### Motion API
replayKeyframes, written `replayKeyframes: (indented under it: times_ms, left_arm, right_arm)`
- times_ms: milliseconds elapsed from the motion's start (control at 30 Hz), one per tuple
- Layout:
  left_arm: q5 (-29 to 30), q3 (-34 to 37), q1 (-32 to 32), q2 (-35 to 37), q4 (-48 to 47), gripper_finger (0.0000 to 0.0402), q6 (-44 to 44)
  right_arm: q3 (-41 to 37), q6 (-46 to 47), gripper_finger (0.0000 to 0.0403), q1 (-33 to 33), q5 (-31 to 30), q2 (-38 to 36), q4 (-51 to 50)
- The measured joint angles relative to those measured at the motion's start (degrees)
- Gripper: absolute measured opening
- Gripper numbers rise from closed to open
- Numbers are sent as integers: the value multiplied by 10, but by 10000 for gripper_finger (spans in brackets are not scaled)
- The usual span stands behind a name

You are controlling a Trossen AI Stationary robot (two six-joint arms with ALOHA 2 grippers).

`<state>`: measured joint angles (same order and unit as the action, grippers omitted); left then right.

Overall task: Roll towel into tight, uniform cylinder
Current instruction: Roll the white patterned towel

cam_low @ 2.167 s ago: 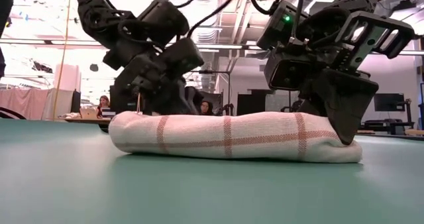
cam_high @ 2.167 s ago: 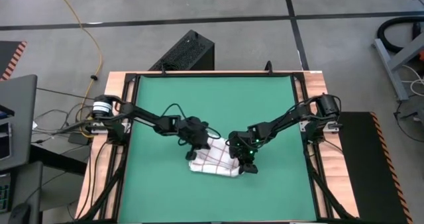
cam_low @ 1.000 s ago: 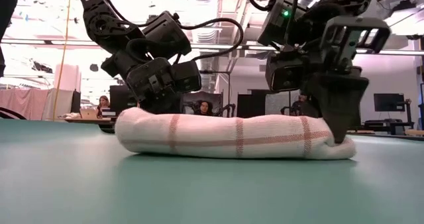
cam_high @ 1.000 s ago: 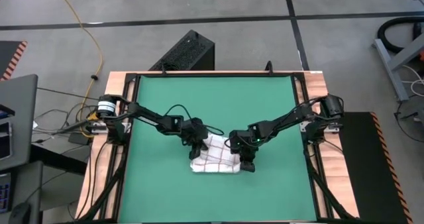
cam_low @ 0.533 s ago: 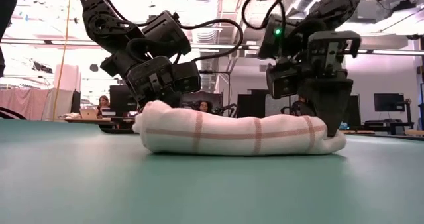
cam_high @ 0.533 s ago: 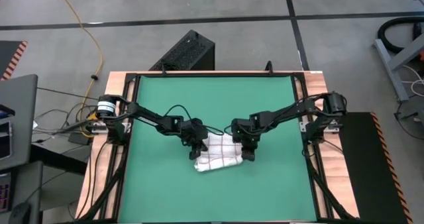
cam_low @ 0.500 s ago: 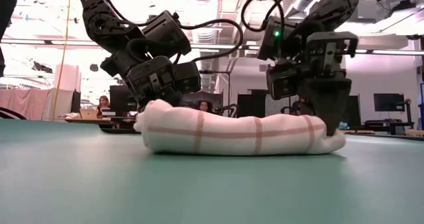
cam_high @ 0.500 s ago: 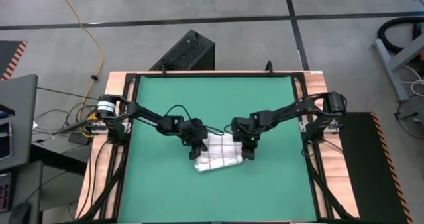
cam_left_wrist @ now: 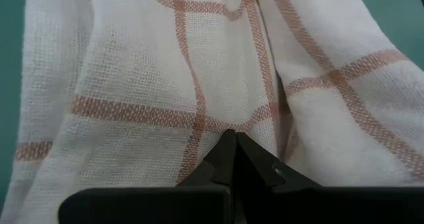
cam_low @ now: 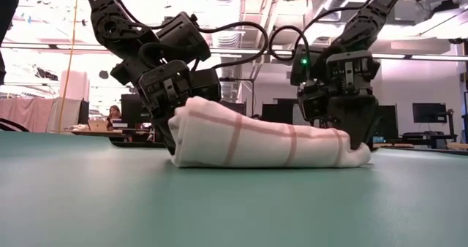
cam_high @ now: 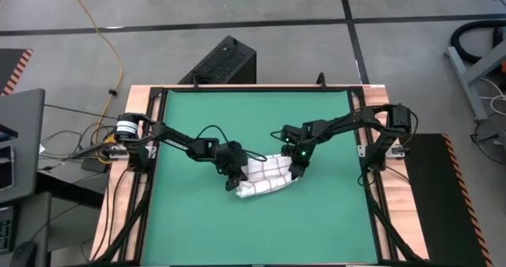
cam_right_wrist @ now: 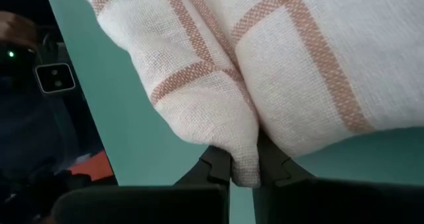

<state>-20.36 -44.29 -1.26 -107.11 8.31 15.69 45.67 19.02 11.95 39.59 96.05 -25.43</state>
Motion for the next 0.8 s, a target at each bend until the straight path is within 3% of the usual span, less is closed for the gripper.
replayKeyframes:
  times_ms: [333, 633, 800]
  left_arm:
    - [36, 7, -22, 62, -53, 0, -19]
    - [118, 9, -31, 190, -182, 0, -46]
    - [158, 9, -27, 266, -163, 0, 3]
  right_arm:
    - [-9, -13, 37, 10, -20, 0, 29]
    - [-3, -14, 37, -7, -33, 24, 53]
    - [-3, -15, 37, -16, -48, 25, 58]
